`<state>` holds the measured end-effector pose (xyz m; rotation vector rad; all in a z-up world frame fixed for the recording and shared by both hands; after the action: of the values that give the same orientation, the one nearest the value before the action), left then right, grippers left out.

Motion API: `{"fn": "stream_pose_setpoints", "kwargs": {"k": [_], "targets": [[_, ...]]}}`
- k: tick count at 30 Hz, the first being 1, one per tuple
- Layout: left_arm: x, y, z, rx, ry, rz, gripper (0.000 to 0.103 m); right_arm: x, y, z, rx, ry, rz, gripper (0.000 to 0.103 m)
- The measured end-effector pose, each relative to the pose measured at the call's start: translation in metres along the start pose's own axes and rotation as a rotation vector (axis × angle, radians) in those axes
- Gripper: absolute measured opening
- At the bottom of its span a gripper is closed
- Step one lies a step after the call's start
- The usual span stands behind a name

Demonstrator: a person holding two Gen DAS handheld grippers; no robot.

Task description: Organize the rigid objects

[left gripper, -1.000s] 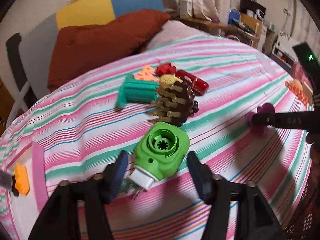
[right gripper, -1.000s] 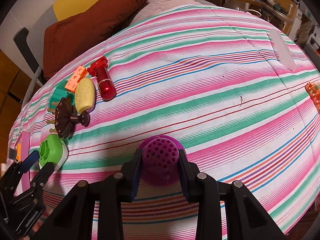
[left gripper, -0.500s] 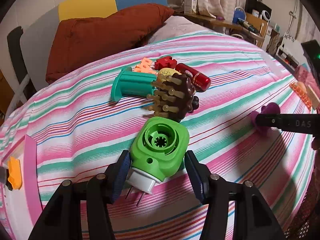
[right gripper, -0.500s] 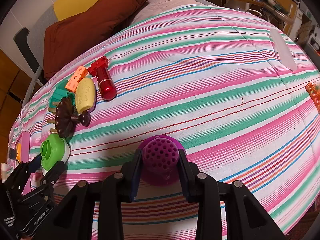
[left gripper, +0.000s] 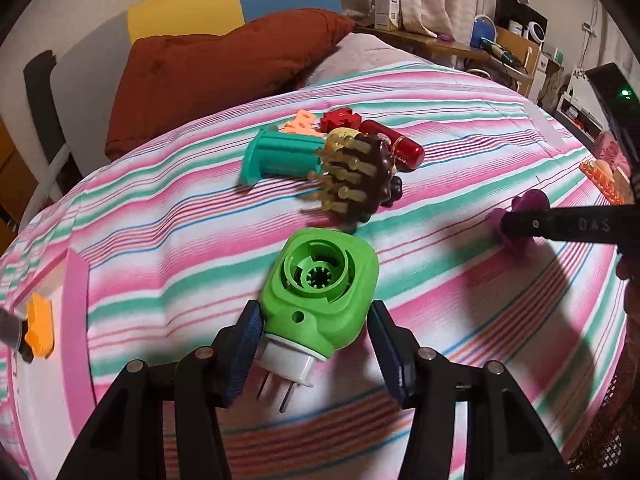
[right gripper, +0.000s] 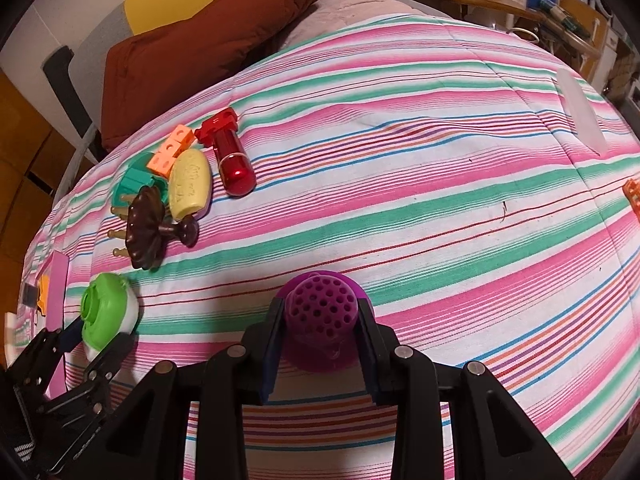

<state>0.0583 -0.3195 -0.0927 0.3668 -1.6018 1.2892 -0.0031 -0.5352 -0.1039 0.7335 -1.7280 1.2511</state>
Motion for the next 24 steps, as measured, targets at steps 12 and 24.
{"fn": "stream_pose_setpoints", "kwargs": {"k": [12, 24], "targets": [[0.038, 0.028, -0.022, 0.017, -0.092, 0.068, 0.054, -0.005, 0.002, -0.016, 0.071, 0.026, 0.002, 0.034], [0.075, 0.038, -0.044, 0.038, -0.139, 0.143, 0.054, -0.005, 0.006, -0.031, 0.146, 0.043, 0.008, 0.034]]}}
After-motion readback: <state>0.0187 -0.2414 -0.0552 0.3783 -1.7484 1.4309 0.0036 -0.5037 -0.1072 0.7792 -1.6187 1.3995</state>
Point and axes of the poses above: each gripper's, at about its wrist camera, not at the fingertips, and x roughly against the way its jaws point, z to its right, y to its underside, the point moved 1 cm from there along -x, roughly the way its jaws point, and after that the axes turned 13 degrees about x, right-handed, at the moved point
